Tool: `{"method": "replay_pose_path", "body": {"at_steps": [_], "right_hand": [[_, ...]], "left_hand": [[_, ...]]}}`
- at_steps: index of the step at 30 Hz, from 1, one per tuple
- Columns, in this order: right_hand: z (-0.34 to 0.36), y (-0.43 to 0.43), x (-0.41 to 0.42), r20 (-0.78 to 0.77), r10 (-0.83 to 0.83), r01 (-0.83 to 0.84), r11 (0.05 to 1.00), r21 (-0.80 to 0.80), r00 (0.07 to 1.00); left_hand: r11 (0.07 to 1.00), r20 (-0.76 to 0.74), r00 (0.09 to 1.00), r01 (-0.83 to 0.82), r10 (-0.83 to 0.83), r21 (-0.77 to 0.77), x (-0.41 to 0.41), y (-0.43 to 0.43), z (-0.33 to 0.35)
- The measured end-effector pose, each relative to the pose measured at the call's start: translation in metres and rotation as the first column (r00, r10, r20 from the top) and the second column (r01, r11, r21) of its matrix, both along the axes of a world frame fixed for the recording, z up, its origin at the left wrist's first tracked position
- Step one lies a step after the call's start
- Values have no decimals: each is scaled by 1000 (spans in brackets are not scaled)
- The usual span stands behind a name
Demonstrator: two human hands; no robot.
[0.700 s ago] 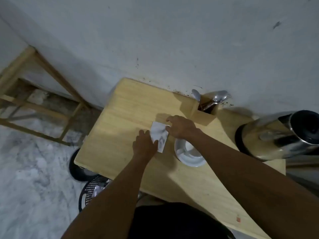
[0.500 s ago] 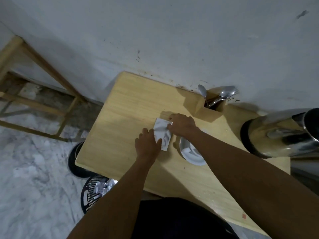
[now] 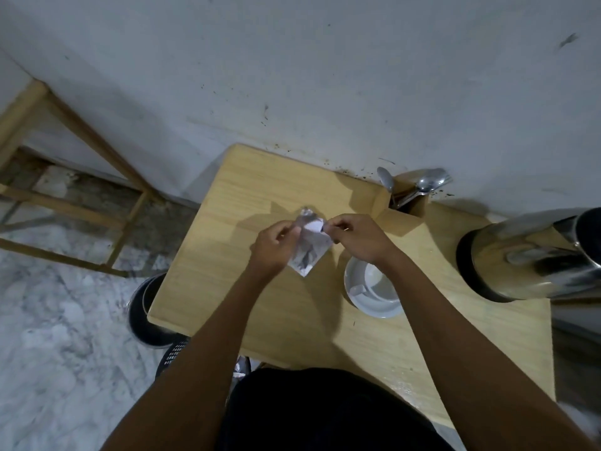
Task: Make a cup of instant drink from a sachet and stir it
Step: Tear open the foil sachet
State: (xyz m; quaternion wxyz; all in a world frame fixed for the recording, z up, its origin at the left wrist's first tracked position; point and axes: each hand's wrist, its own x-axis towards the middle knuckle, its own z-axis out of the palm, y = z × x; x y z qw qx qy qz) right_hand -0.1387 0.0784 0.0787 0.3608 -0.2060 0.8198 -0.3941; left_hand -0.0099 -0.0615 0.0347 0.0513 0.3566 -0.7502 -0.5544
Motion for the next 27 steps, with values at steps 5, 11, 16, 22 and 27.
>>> {"method": "replay_pose_path", "body": {"at_steps": [5,11,16,22,27], "right_hand": [[31,19,9,62,-108,115,987,-117,992],[53,33,22,14,-121,122,970,-209,993],[77,46,21,-151,-52,17,973,-228,987],[105,46,19,-419,124,-185,977,-109,900],[122,48,19,-448,198,-240,970,-38,872]], "left_hand": [[983,-71,982,180,-176,42,-6,-7,46],[954,-180,950,279,-257,110,-10,11,72],[941,-209,922,339,-326,24,-7,22,92],[903,-163,889,416,-428,-103,0,30,117],[886,-154,881,414,-448,-209,6,34,132]]}}
